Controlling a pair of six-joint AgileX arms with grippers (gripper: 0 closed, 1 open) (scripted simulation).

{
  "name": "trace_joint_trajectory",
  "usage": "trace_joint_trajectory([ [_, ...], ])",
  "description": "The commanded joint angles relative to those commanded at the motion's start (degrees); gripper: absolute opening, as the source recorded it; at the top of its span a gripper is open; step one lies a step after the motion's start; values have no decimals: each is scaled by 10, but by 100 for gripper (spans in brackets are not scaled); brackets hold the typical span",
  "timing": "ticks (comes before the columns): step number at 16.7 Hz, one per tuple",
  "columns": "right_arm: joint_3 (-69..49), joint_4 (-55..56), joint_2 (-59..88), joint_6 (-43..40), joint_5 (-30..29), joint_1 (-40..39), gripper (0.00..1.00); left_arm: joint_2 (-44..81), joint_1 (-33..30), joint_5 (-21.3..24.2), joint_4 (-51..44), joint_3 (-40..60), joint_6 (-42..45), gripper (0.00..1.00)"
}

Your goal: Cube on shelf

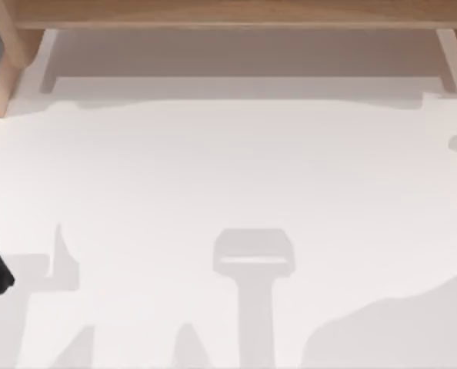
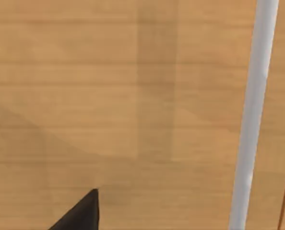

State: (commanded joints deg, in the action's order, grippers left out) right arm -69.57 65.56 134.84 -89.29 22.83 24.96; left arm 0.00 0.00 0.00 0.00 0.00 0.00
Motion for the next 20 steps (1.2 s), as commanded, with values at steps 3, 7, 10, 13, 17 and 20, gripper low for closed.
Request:
trace_joint_trajectory([
  [3,0,0,0,0,0,0,77,0,0,0,0,0,0,100],
  [7,0,0,0,0,0,0,47,0,0,0,0,0,0,100],
  [10,0,0,0,0,0,0,25,0,0,0,0,0,0,100],
  [13,0,0,0,0,0,0,2,0,0,0,0,0,0,100],
  [17,0,0,0,0,0,0,0,0,0,0,0,0,0,100],
  [20,0,0,0,0,0,0,0,0,0,0,0,0,0,100],
])
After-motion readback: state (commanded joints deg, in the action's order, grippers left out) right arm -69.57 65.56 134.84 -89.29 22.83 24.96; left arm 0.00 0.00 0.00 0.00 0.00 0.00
